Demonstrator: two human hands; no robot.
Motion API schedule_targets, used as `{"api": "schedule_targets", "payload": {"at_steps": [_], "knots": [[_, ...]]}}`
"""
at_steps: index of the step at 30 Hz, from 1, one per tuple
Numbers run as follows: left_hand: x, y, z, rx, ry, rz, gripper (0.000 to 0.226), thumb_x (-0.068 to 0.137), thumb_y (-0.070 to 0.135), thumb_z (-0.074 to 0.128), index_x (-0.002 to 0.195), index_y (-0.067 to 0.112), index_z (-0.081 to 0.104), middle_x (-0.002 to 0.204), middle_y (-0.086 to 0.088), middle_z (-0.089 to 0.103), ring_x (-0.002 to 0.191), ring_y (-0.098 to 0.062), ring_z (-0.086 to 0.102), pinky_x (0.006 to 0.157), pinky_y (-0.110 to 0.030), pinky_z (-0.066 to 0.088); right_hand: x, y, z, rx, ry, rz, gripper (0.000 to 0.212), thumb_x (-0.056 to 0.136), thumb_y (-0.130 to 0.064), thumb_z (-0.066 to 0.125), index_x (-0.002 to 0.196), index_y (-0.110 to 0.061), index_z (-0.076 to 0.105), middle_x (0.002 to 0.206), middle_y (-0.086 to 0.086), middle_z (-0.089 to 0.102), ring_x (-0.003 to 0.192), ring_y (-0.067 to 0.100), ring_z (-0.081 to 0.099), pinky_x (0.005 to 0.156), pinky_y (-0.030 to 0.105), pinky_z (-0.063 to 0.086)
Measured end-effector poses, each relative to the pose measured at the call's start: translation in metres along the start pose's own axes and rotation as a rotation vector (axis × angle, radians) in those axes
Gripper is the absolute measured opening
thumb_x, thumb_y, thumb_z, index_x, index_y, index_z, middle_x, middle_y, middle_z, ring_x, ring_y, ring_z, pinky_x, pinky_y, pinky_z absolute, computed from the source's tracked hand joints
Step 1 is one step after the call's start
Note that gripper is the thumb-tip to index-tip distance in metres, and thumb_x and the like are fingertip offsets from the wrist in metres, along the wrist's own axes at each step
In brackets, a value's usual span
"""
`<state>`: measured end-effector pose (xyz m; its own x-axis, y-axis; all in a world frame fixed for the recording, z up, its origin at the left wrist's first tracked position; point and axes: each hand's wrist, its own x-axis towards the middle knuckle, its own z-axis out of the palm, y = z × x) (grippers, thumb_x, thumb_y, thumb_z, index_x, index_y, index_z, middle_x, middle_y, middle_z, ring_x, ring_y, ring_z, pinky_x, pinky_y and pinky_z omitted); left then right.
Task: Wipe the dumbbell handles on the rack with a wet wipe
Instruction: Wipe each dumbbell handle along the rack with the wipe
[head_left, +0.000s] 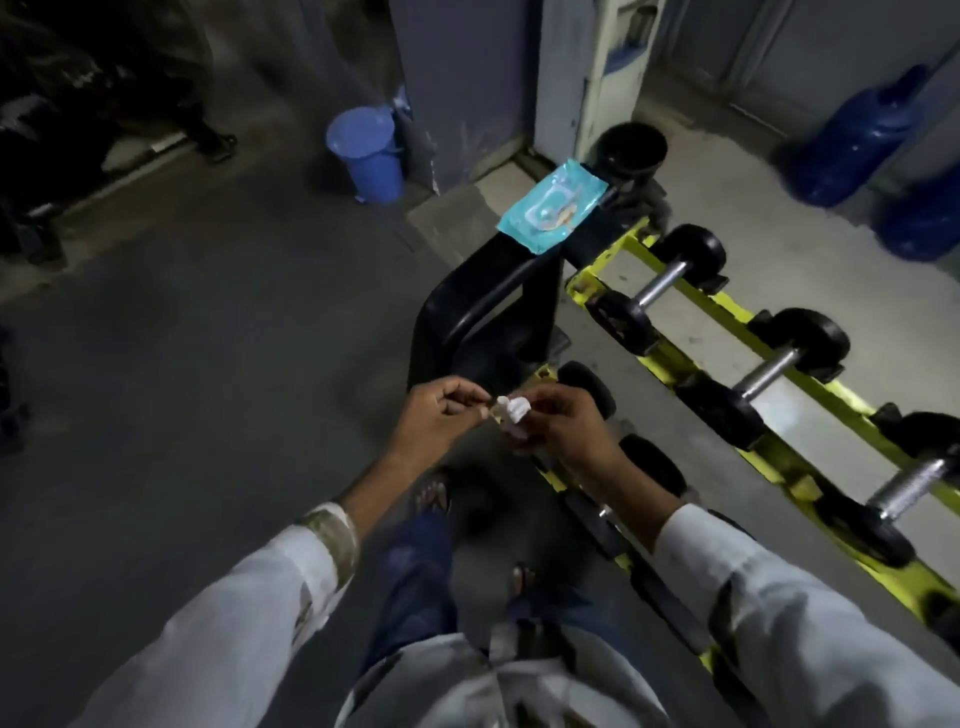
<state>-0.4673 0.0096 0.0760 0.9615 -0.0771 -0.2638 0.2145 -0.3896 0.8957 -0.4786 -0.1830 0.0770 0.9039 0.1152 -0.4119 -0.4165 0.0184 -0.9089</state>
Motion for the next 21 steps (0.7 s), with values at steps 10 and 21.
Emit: {"api": "schedule_targets", "payload": {"at_steps": [10,21], "knots": [[0.149,-0.096,0.044,0.303,-0.52,-0.073,0.017,0.087,0.01,0.079,0.102,0.018,0.075,0.094,0.002,0.074,0.087,-0.01,0.071,0.074,-0.019,0.052,0.092,0.085,-0.046,-0.248,0.436,0.14,0.012,0.097,-0.012,0.065,0.097,-0.005,0.075,0.085,0.007,0.074,0.071,0.01,0.068,0.059,0.021,0.053],[0.205,-0.237,0.126,0.838,-0.877,0.204,0.086,0.097,0.035,0.067,0.165,0.018,0.017,0.173,0.002,0.001,0.158,-0.014,-0.003,0.127,-0.038,0.019,0.201,0.226,-0.091,-0.637,0.415,0.163,0.042,0.084,-0.024,0.059,0.122,-0.009,0.069,0.116,0.012,0.07,0.101,0.025,0.067,0.087,0.037,0.055]]}}
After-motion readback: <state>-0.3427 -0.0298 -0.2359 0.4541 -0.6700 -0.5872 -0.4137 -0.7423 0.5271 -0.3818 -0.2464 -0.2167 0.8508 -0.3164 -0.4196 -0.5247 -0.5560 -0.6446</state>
